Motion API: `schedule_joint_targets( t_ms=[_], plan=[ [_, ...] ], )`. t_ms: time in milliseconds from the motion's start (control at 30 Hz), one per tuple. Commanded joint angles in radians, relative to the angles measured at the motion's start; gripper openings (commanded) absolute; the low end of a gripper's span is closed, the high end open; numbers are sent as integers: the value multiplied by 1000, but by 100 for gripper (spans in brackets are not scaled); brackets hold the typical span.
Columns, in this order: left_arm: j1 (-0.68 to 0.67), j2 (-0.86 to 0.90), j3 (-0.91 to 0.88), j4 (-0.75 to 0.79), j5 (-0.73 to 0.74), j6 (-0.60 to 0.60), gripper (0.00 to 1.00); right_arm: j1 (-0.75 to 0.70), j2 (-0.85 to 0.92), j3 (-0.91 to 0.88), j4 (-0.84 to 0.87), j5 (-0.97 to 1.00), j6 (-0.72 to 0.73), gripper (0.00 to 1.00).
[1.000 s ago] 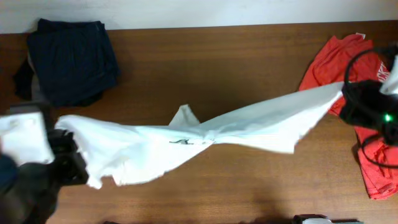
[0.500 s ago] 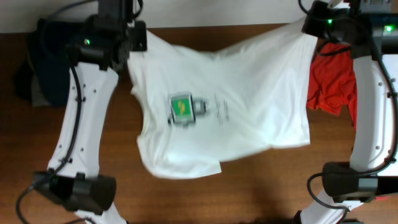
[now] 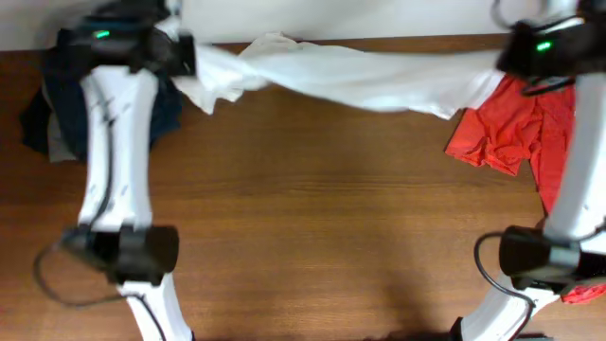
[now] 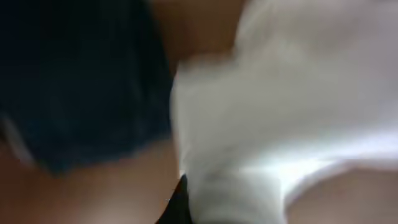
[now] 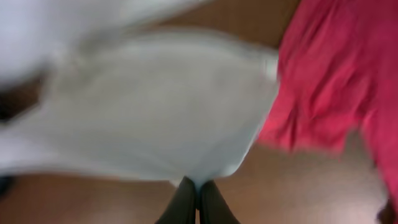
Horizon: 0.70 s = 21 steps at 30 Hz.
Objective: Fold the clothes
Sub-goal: 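Lift the shirt with both grippers and swing it forward, then lay the shirt flat on the table and release both grippers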
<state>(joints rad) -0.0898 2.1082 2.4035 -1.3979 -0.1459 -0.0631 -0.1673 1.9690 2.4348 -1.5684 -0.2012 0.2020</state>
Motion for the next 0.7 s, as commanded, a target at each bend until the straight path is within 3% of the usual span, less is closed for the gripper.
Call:
schedule_joint_targets(
  t_ms=[0,167,267,467,533,633,667],
  plan=[
    [8,-7,-46,-108,0,-64,1,23,-35,-45,-84,3,-44,4],
    [8,-160,-55,-290,11,-103,1,24,-180,-71,-130,2,-67,4],
    [8,-261,-127,-290,78,-100,1,24,-329,-309,-130,43,-67,4],
    [8,-620,-695,-279,103,-145,1,24,-529,-773,-46,55,-66,4],
    [6,-729,-792,-279,106,-161,1,24,-547,-832,-46,55,-67,4],
    [5,-890,-899,-290,177,-160,41,24,-551,-863,-76,56,-67,5],
    [5,-923,-917,-290,204,-160,68,24,-553,-862,-89,56,-67,15]
  ],
)
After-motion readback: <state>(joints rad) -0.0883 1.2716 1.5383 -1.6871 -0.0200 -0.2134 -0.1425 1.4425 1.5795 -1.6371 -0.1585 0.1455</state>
